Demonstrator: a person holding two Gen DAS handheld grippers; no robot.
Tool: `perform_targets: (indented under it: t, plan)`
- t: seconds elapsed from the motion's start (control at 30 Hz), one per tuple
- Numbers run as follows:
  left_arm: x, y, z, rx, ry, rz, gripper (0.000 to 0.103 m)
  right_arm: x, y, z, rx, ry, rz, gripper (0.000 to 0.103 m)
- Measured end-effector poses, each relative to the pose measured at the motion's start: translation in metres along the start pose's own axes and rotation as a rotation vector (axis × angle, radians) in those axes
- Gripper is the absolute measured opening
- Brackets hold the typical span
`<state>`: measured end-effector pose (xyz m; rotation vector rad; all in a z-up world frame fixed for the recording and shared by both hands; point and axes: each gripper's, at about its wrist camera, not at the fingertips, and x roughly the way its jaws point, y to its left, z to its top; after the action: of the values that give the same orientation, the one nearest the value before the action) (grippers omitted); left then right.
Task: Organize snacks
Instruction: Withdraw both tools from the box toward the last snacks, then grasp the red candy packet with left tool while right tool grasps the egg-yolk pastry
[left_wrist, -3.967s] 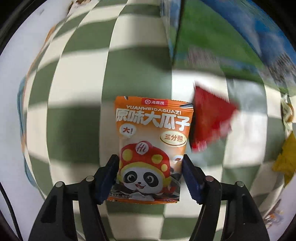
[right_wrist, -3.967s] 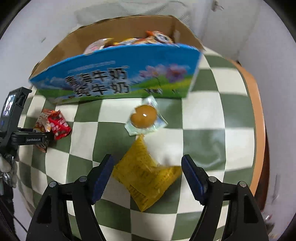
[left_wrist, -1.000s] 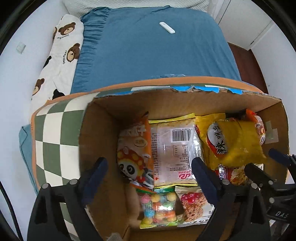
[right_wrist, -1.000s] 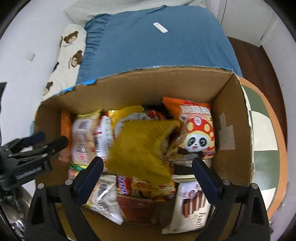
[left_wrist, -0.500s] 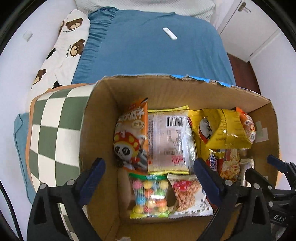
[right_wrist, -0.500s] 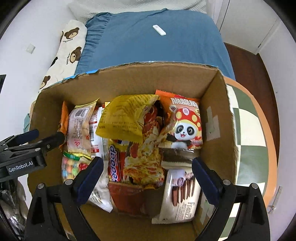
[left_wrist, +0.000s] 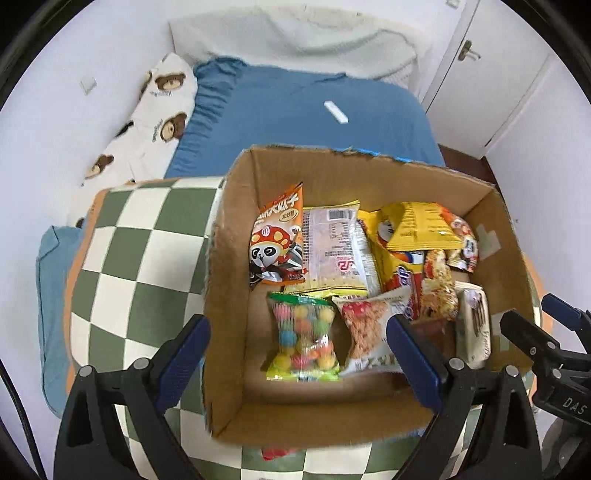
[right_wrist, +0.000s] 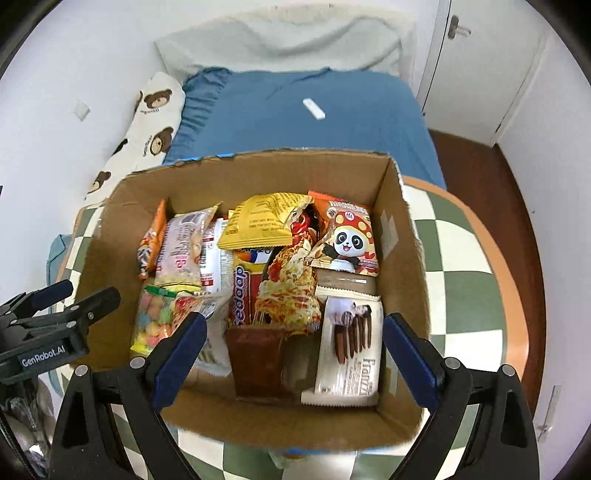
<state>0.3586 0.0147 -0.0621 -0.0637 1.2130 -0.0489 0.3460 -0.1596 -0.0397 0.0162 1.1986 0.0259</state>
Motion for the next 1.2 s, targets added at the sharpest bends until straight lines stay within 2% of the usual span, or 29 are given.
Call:
perform_targets:
  t: [0.53,0.83,1.03,1.07,1.2]
  plan:
    - [-0.110,-0.018,-0.070,0.045,-0.248,0.006,0.098,-0.109,0.009,-0.074,0.000,-0.234,-0.011,0.098]
    - [-0.147,-0.020,-0.109,0.046,-0.319,0.005,0.098,-0.159,0.010,-0.118,0.015,-0.354,-0.015,0.098]
    - [-0.156,-0.023,-0.123,0.047,-0.351,0.024,0.098,-0.168,0.010,-0.137,0.021,-0.378,-0.023,0.098]
    - [-0.154,-0.023,-0.123,0.050,-0.348,0.031,0.102,-0.168,0.010,-0.139,0.026,-0.378,-0.020,0.098]
    - [-0.143,-0.022,-0.123,0.049,-0.320,0.051,0.103,-0.164,0.007,-0.144,0.034,-0.369,-0.029,0.098]
